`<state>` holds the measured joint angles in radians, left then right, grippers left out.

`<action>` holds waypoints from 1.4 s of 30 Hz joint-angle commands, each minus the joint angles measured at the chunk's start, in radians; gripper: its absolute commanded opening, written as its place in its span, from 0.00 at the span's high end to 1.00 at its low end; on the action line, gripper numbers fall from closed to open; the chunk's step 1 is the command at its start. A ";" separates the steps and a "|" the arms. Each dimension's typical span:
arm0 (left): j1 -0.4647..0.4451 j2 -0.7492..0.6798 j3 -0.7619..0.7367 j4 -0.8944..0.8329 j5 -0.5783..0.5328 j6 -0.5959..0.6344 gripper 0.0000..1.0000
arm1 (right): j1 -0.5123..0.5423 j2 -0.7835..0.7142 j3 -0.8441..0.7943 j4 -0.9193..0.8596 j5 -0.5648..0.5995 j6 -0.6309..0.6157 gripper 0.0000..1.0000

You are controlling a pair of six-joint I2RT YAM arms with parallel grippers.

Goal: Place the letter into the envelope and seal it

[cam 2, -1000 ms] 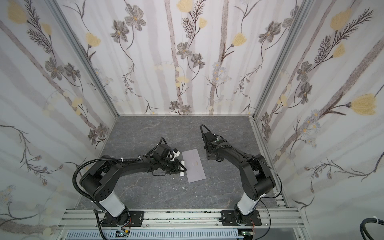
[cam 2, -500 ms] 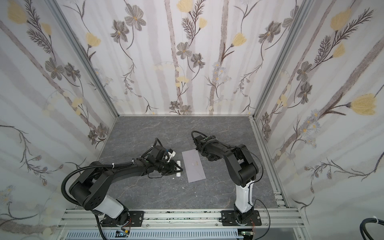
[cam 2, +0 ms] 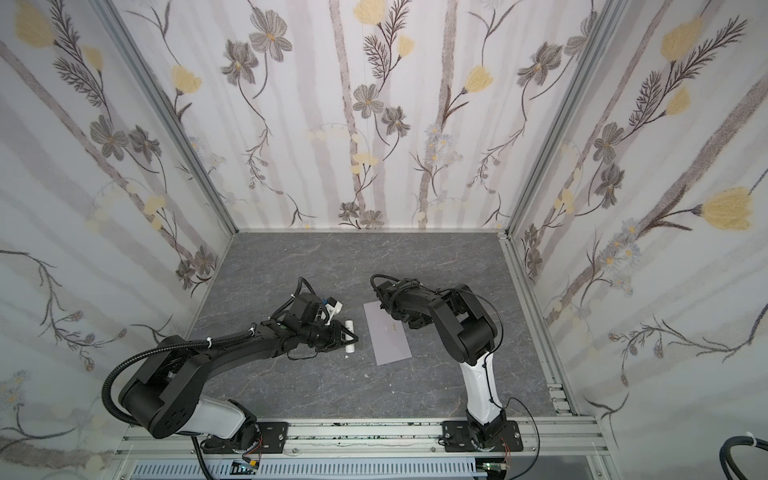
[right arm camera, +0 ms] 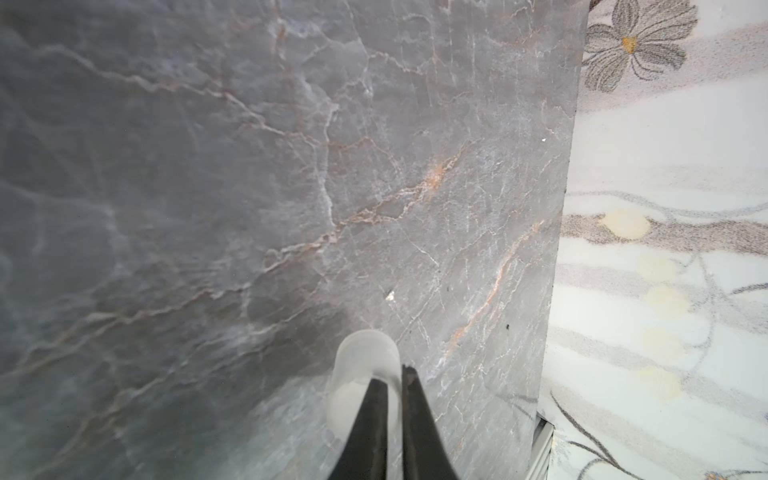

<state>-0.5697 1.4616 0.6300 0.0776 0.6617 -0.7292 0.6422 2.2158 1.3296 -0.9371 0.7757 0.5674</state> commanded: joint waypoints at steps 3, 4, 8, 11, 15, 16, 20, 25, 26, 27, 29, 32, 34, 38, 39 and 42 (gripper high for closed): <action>0.008 -0.013 -0.006 0.019 0.000 0.017 1.00 | 0.016 -0.012 0.013 0.031 -0.057 0.020 0.81; 0.008 -0.016 -0.009 0.018 0.002 0.019 1.00 | 0.017 -0.017 0.013 0.038 -0.075 0.019 0.81; 0.011 -0.023 -0.012 0.019 0.002 0.022 1.00 | 0.028 -0.037 0.013 0.050 -0.132 0.024 0.79; 0.013 -0.025 -0.014 0.019 0.001 0.025 1.00 | 0.038 -0.061 0.011 0.058 -0.168 0.023 0.78; 0.013 -0.034 -0.016 0.019 0.003 0.025 1.00 | 0.045 -0.111 0.005 0.066 -0.232 0.027 0.77; 0.013 -0.038 -0.016 0.019 0.003 0.024 1.00 | 0.043 -0.135 -0.007 0.077 -0.256 0.028 0.76; 0.013 -0.051 -0.010 0.019 0.004 0.021 1.00 | 0.024 -0.253 -0.056 0.120 -0.322 0.044 0.74; 0.014 -0.040 0.012 0.019 0.007 0.021 1.00 | -0.118 -0.425 -0.218 0.311 -0.493 0.089 0.58; 0.013 -0.034 0.020 0.019 0.009 0.023 1.00 | -0.154 -0.454 -0.253 0.355 -0.508 0.114 0.54; 0.013 -0.030 0.027 0.019 0.012 0.024 1.00 | -0.179 -0.482 -0.282 0.397 -0.515 0.140 0.50; 0.013 -0.019 0.042 0.019 0.022 0.027 1.00 | -0.213 -0.517 -0.331 0.482 -0.499 0.189 0.46; 0.013 -0.006 0.059 0.019 0.041 0.030 1.00 | -0.239 -0.493 -0.338 0.547 -0.501 0.270 0.42; 0.013 -0.006 0.067 0.019 0.045 0.028 1.00 | -0.244 -0.456 -0.334 0.589 -0.529 0.313 0.42; 0.012 -0.018 0.074 0.019 0.052 0.025 1.00 | -0.246 -0.400 -0.346 0.657 -0.564 0.396 0.43; 0.013 -0.022 0.073 0.020 0.051 0.025 1.00 | -0.246 -0.392 -0.350 0.671 -0.570 0.404 0.43; 0.013 -0.031 0.071 0.019 0.051 0.025 1.00 | -0.244 -0.358 -0.352 0.682 -0.590 0.430 0.45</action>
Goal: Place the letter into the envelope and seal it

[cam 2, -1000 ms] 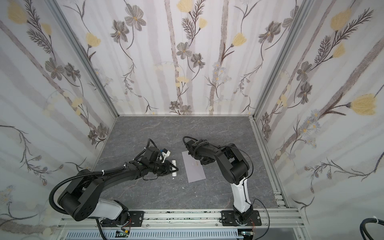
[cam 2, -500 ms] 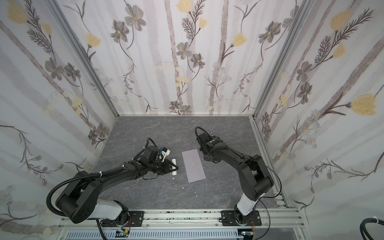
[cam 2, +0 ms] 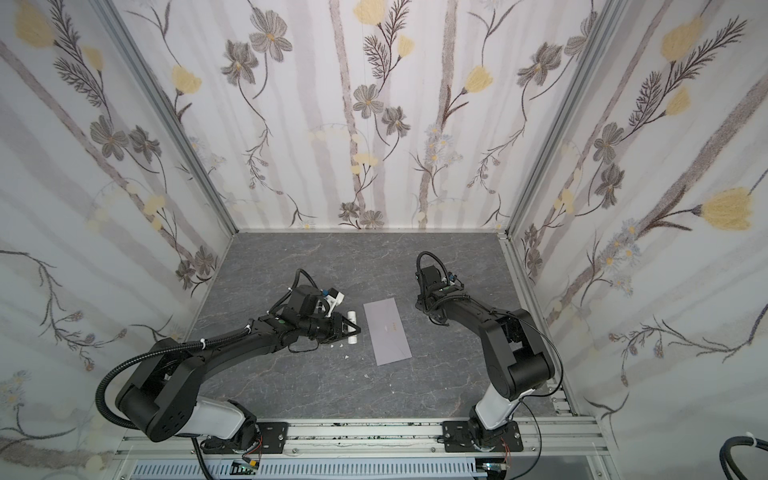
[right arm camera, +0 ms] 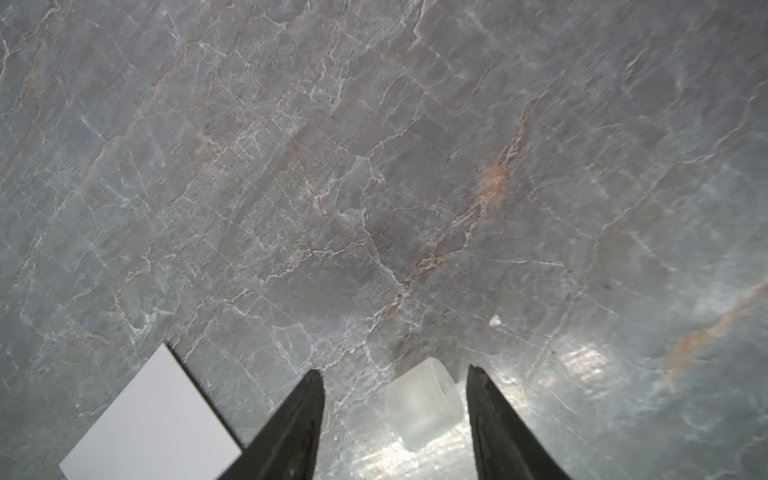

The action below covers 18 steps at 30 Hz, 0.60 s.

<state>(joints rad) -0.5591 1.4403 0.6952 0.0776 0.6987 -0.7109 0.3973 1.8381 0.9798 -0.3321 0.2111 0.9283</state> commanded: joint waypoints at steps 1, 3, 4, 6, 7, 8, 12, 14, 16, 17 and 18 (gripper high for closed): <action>0.002 -0.011 0.006 0.019 0.016 0.007 1.00 | 0.003 0.025 -0.007 0.077 -0.027 0.077 0.46; 0.002 -0.015 0.006 0.019 0.015 0.008 1.00 | 0.009 0.026 -0.021 0.083 -0.028 0.086 0.46; 0.002 -0.016 0.005 0.019 0.016 0.008 1.00 | 0.011 0.023 -0.031 0.085 -0.027 0.093 0.46; 0.002 -0.019 0.003 0.019 0.016 0.008 1.00 | 0.012 0.017 -0.055 0.093 -0.032 0.096 0.46; 0.002 -0.021 0.003 0.019 0.015 0.008 1.00 | 0.011 0.015 -0.064 0.088 -0.032 0.096 0.46; 0.002 -0.024 0.000 0.019 0.013 0.008 1.00 | 0.013 0.008 -0.073 0.087 -0.031 0.097 0.46; 0.002 -0.034 -0.006 0.019 0.007 0.008 1.00 | 0.013 -0.015 -0.109 0.084 -0.025 0.098 0.48; 0.002 -0.036 -0.010 0.019 0.005 0.008 1.00 | 0.015 -0.028 -0.119 0.078 -0.020 0.096 0.48; 0.002 -0.040 -0.011 0.019 0.003 0.008 1.00 | 0.020 -0.037 -0.130 0.077 -0.021 0.095 0.49; 0.002 -0.042 -0.013 0.019 0.001 0.008 1.00 | 0.025 -0.042 -0.134 0.077 -0.024 0.092 0.49; 0.002 -0.044 -0.013 0.019 0.001 0.007 1.00 | 0.030 -0.048 -0.138 0.073 -0.023 0.090 0.49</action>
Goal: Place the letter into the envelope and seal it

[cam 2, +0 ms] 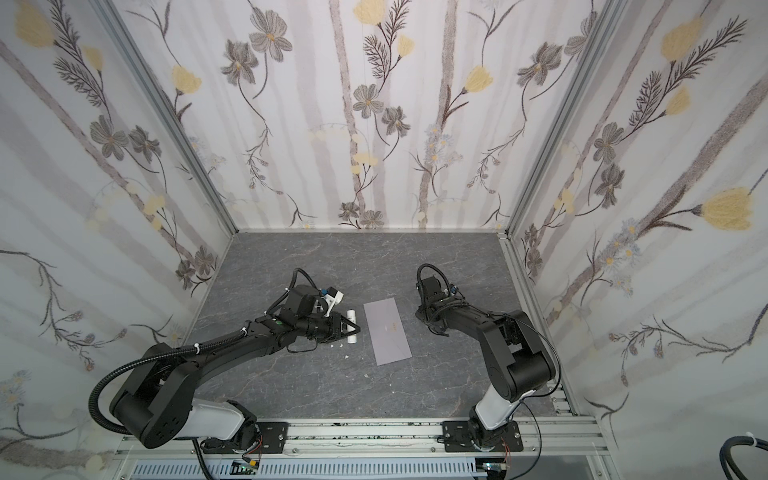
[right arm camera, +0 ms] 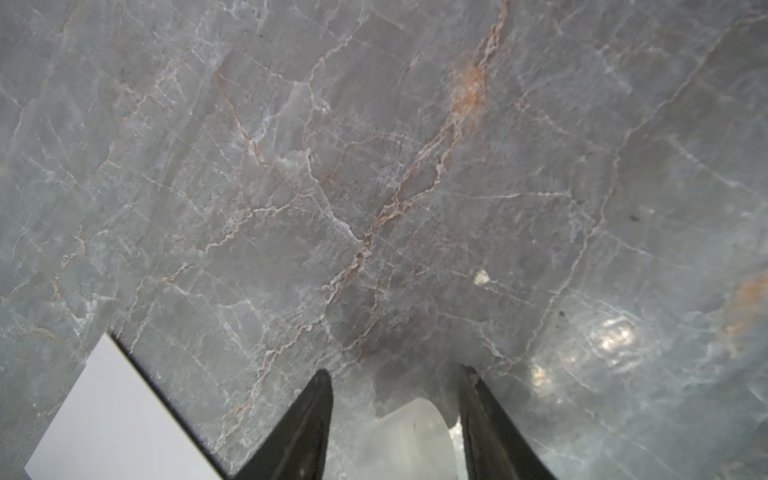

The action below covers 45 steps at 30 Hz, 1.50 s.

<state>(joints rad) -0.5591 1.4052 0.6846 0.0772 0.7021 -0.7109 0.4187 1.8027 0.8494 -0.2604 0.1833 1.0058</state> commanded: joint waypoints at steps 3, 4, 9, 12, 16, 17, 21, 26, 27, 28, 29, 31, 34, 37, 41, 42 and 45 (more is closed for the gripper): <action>0.002 -0.021 -0.005 0.019 -0.006 0.005 1.00 | 0.019 -0.041 -0.030 -0.001 0.012 0.013 0.48; 0.002 -0.024 -0.007 0.019 -0.010 0.004 1.00 | 0.022 -0.053 -0.037 0.001 0.010 0.013 0.48; 0.002 -0.036 -0.016 0.020 -0.013 0.002 1.00 | 0.059 -0.068 -0.025 -0.041 0.048 -0.008 0.47; 0.002 -0.045 -0.020 0.020 -0.015 0.000 1.00 | 0.068 -0.034 0.016 -0.083 0.082 -0.035 0.48; 0.002 -0.055 -0.023 0.020 -0.016 -0.004 1.00 | 0.082 0.015 0.087 -0.146 0.143 -0.074 0.48; 0.002 -0.057 -0.024 0.021 -0.018 -0.004 1.00 | 0.086 0.027 0.104 -0.163 0.156 -0.084 0.48; 0.002 -0.059 -0.023 0.021 -0.021 -0.006 1.00 | 0.089 0.054 0.116 -0.184 0.177 -0.093 0.48; 0.003 -0.061 -0.026 0.021 -0.020 -0.006 1.00 | 0.085 0.060 0.092 -0.185 0.189 -0.090 0.48; 0.002 -0.061 -0.027 0.021 -0.020 -0.005 1.00 | 0.080 0.059 0.087 -0.186 0.193 -0.090 0.48; 0.002 -0.060 -0.028 0.021 -0.020 -0.005 1.00 | 0.077 0.058 0.084 -0.186 0.193 -0.090 0.48; 0.002 -0.061 -0.028 0.021 -0.020 -0.005 1.00 | 0.072 0.056 0.080 -0.188 0.192 -0.090 0.48; 0.002 -0.062 -0.028 0.021 -0.020 -0.005 1.00 | 0.065 0.045 0.071 -0.187 0.196 -0.090 0.48; 0.002 -0.062 -0.027 0.021 -0.022 -0.008 1.00 | 0.056 0.025 0.051 -0.187 0.192 -0.090 0.48; 0.002 -0.061 -0.025 0.021 -0.023 -0.009 1.00 | 0.045 0.000 0.025 -0.185 0.189 -0.090 0.48; 0.002 -0.057 -0.024 0.021 -0.016 -0.013 1.00 | 0.046 -0.065 -0.014 -0.163 0.130 -0.103 0.49; 0.002 -0.059 -0.023 0.021 -0.018 -0.014 1.00 | 0.046 -0.090 -0.029 -0.155 0.111 -0.103 0.49; 0.002 -0.058 -0.023 0.021 -0.021 -0.016 1.00 | 0.048 -0.172 -0.063 -0.136 0.071 -0.084 0.48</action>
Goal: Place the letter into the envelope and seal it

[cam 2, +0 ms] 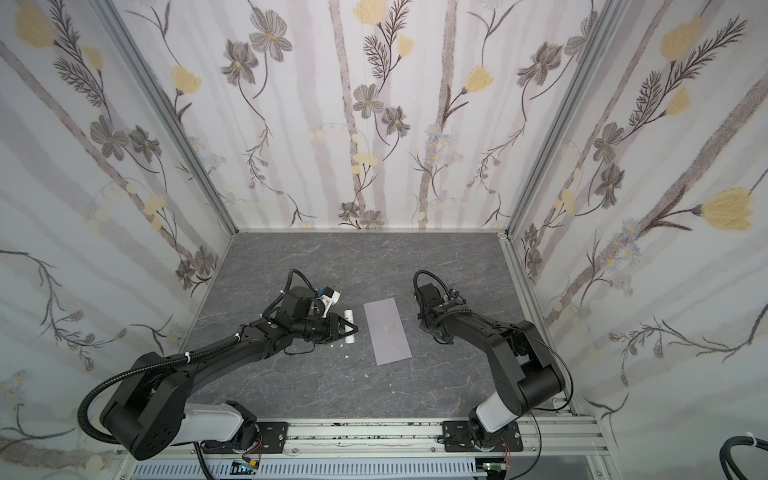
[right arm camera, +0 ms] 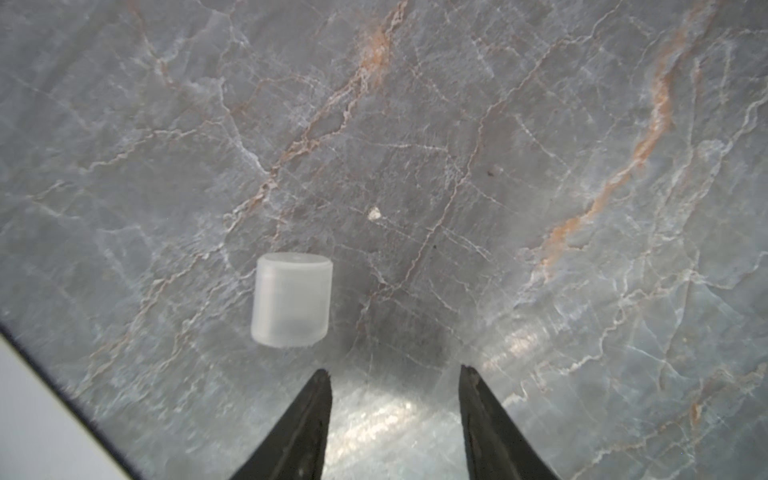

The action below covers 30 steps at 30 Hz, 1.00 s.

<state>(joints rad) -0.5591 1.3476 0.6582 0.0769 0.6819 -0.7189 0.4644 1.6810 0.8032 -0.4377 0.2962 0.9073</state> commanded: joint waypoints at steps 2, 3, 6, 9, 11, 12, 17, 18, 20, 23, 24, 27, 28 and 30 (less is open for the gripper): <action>0.002 0.005 0.008 0.021 -0.002 -0.007 1.00 | 0.000 -0.103 -0.024 0.065 -0.065 0.024 0.47; 0.002 0.011 0.013 0.021 -0.004 -0.004 1.00 | -0.001 -0.124 -0.020 0.069 -0.065 0.029 0.47; -0.008 0.037 0.041 0.021 0.001 0.015 1.00 | -0.016 -0.112 0.019 0.070 -0.059 0.036 0.44; -0.019 0.075 0.071 0.021 0.003 0.037 1.00 | -0.031 -0.032 0.056 0.085 -0.073 0.056 0.42; -0.026 0.106 0.096 0.021 0.005 0.048 1.00 | -0.035 0.016 0.077 0.092 -0.074 0.073 0.42; -0.032 0.121 0.110 0.021 0.004 0.054 1.00 | -0.035 0.041 0.087 0.098 -0.071 0.080 0.43; -0.064 0.183 0.179 0.021 0.002 0.101 1.00 | -0.050 0.118 0.120 0.109 -0.066 0.101 0.43; -0.070 0.193 0.189 0.021 0.001 0.106 1.00 | -0.050 0.126 0.123 0.109 -0.064 0.101 0.43; -0.082 0.211 0.203 0.021 0.002 0.115 1.00 | -0.053 0.132 0.128 0.108 -0.059 0.102 0.44; -0.101 0.236 0.216 0.023 0.004 0.120 1.00 | -0.068 0.137 0.127 0.109 -0.054 0.100 0.45; -0.106 0.241 0.218 0.023 0.001 0.121 1.00 | -0.075 0.139 0.127 0.109 -0.056 0.098 0.47; -0.119 0.253 0.221 0.023 0.002 0.125 1.00 | -0.083 0.139 0.122 0.118 -0.060 0.089 0.51; -0.122 0.257 0.219 0.023 0.005 0.125 1.00 | -0.084 0.141 0.122 0.120 -0.062 0.087 0.52; -0.130 0.264 0.219 0.023 0.019 0.137 1.00 | -0.085 0.149 0.122 0.127 -0.069 0.080 0.53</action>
<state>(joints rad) -0.6819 1.6028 0.8700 0.0772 0.6834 -0.6083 0.3801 1.8194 0.9226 -0.3466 0.2295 0.9897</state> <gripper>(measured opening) 0.222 0.474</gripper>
